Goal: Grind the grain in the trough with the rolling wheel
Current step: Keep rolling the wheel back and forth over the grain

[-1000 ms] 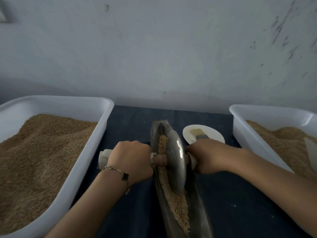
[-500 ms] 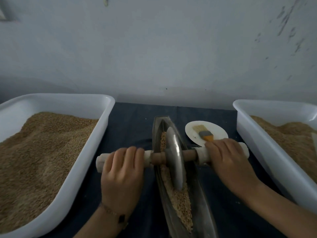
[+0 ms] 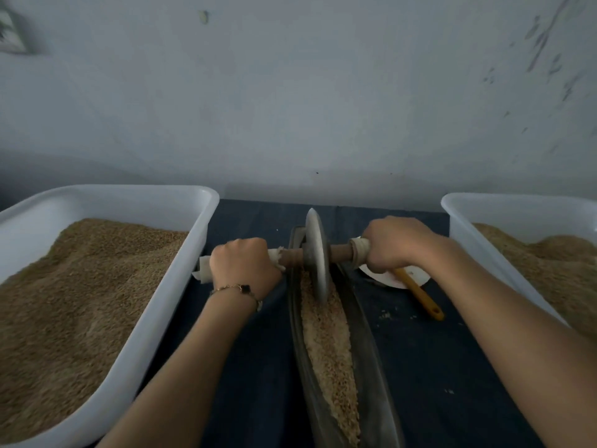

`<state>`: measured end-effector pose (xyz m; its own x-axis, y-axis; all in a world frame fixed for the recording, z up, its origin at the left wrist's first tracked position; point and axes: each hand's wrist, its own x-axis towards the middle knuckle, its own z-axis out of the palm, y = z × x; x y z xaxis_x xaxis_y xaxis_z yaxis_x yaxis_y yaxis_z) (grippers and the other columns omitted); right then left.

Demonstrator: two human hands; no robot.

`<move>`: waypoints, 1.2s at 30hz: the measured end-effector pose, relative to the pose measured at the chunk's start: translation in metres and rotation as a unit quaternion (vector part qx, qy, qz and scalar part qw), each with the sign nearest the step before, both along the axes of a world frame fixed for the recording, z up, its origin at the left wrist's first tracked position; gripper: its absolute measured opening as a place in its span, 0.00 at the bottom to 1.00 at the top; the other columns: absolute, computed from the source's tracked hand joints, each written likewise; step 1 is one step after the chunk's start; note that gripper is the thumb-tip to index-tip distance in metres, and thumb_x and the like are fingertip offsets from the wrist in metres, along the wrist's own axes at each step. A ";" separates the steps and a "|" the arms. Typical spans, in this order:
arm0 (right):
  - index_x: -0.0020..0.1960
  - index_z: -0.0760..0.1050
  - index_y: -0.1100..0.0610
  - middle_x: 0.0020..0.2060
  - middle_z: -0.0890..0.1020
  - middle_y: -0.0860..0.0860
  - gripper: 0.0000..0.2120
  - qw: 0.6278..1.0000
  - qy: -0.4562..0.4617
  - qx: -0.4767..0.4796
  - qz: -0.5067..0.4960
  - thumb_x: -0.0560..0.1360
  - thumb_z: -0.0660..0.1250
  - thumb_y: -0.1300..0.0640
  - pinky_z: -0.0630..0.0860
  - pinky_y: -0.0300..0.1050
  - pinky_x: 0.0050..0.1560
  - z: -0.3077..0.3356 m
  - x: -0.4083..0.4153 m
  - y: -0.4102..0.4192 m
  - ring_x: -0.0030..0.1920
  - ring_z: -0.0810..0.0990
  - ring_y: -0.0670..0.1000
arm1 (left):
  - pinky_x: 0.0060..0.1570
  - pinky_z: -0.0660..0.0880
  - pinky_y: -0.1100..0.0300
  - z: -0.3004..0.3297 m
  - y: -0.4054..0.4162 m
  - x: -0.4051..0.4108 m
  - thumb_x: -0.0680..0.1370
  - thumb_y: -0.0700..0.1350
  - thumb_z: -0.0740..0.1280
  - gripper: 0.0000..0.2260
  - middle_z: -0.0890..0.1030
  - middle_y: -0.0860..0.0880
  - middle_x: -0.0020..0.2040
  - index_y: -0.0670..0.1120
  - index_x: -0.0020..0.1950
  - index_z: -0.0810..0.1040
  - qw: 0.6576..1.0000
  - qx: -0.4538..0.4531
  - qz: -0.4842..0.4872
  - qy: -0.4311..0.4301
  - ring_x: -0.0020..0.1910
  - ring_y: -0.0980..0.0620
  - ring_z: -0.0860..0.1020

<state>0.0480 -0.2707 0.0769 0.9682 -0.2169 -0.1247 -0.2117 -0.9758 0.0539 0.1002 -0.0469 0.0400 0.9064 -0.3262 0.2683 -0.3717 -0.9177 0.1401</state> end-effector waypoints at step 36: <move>0.33 0.73 0.58 0.25 0.74 0.52 0.17 0.902 -0.423 -0.052 0.066 0.54 0.81 0.61 0.68 0.42 0.26 -0.082 -0.130 0.027 0.24 0.72 0.53 | 0.29 0.68 0.58 -0.031 0.033 -0.091 0.64 0.42 0.70 0.08 0.72 0.47 0.27 0.45 0.30 0.71 0.920 -0.035 -0.139 -0.364 0.25 0.49 0.70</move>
